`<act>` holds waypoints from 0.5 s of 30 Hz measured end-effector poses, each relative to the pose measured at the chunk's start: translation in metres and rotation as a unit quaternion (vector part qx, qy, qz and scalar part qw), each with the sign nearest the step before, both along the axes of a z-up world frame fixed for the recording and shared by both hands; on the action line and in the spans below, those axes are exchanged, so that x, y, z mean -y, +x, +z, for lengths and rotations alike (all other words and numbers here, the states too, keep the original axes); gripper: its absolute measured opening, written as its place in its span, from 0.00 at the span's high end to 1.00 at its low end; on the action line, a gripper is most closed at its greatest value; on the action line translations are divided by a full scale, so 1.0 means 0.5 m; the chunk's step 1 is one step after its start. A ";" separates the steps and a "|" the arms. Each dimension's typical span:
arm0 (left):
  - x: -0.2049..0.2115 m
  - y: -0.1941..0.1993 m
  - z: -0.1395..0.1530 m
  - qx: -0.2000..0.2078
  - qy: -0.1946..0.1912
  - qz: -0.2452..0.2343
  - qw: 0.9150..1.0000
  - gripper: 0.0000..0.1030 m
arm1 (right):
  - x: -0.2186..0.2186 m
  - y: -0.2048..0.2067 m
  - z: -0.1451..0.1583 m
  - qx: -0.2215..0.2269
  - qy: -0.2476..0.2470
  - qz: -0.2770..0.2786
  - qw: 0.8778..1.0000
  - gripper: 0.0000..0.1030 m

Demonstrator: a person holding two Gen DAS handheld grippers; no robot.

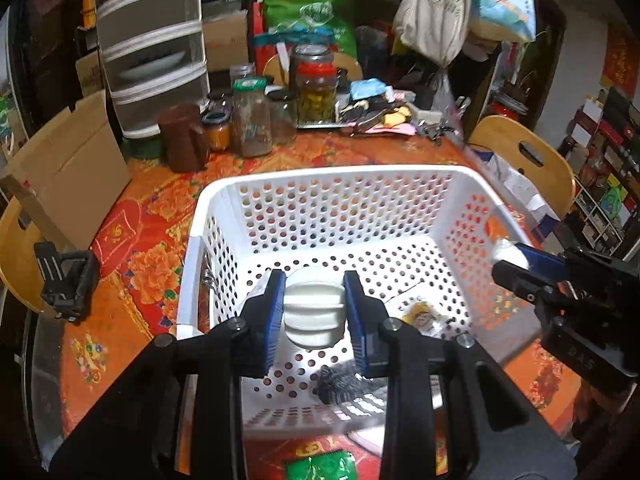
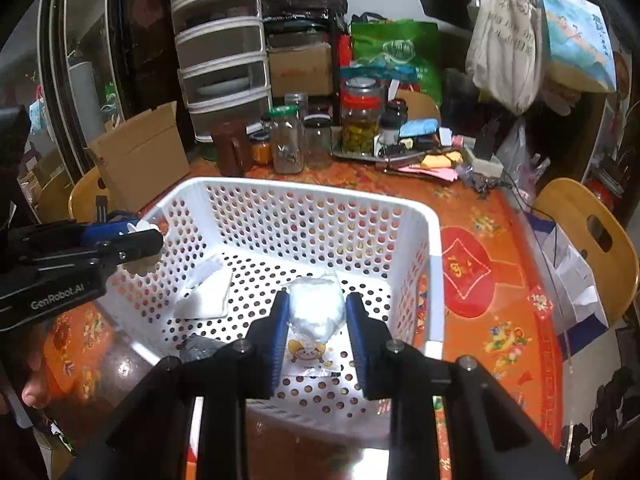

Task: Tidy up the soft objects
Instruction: 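Lift both items over the white basket and lower them inside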

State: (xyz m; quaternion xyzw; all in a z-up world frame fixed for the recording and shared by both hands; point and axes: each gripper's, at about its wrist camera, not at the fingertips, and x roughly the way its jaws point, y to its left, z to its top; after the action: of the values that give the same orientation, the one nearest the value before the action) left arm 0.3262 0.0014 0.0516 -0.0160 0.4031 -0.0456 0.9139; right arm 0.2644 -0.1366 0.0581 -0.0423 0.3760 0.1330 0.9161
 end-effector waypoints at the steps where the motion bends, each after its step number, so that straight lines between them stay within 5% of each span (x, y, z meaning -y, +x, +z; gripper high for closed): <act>1: 0.000 0.006 -0.009 -0.004 0.001 0.001 1.000 0.74 | 0.002 0.007 -0.008 -0.005 0.001 -0.002 1.000 0.74; 15: 0.017 0.079 -0.102 -0.060 0.027 -0.001 0.998 0.74 | -0.029 0.062 -0.081 -0.045 -0.025 -0.001 0.999 0.74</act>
State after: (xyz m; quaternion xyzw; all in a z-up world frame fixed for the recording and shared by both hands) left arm 0.3658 -0.0069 0.0006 0.0065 0.4582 -0.0351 0.8881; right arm 0.2952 -0.1224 0.0175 -0.0586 0.4201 0.1249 0.8969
